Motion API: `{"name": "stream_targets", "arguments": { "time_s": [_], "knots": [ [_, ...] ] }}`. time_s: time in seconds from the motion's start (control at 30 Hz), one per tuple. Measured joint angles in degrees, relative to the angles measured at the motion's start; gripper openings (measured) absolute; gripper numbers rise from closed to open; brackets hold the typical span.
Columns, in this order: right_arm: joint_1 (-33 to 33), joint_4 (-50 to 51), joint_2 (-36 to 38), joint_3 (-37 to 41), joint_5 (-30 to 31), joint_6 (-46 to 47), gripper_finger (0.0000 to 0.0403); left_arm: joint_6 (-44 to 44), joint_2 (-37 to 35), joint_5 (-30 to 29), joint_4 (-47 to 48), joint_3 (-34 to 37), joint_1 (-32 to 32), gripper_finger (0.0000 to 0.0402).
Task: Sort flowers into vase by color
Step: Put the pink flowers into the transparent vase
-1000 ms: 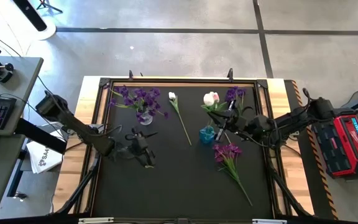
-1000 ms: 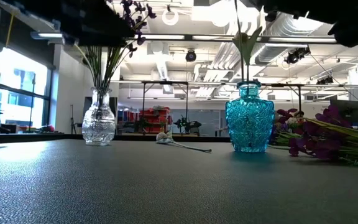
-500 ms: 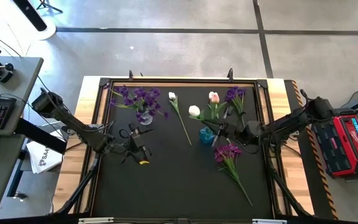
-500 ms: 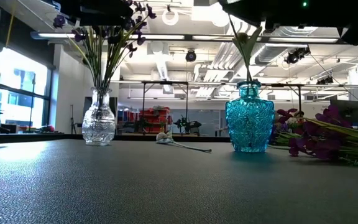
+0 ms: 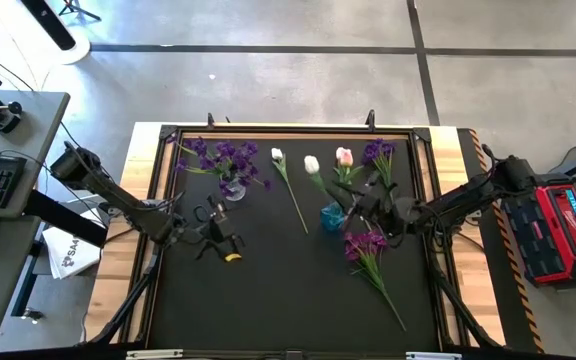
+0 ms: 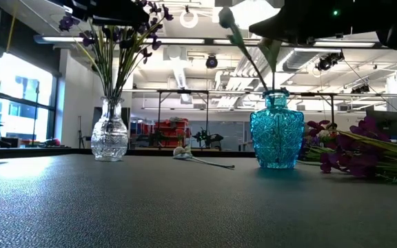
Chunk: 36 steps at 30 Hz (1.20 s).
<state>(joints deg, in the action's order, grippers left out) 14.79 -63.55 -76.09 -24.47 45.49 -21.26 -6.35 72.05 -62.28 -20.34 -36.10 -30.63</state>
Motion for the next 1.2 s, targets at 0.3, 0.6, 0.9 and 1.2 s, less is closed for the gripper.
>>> {"name": "stream_targets", "arguments": {
  "time_s": [0.3,0.6,0.9,1.2],
  "knots": [
    [5.66,-0.93,1.27,-1.23,10.59,-8.79,0.0163,1.54,0.00,0.01,-0.02,0.00,-0.02,0.0273],
    [15.90,3.64,1.62,-7.60,21.56,-19.24,0.0174,1.64,0.01,0.01,-0.05,0.00,-0.02,0.0273],
    [24.53,28.50,1.46,-17.10,39.97,-2.79,0.0174,1.81,0.02,0.29,0.00,0.00,-0.02,0.0273],
    [33.37,47.88,1.46,-26.26,37.58,20.38,0.0174,9.99,0.02,3.82,8.61,0.00,-0.74,0.0273]
  ]
}}
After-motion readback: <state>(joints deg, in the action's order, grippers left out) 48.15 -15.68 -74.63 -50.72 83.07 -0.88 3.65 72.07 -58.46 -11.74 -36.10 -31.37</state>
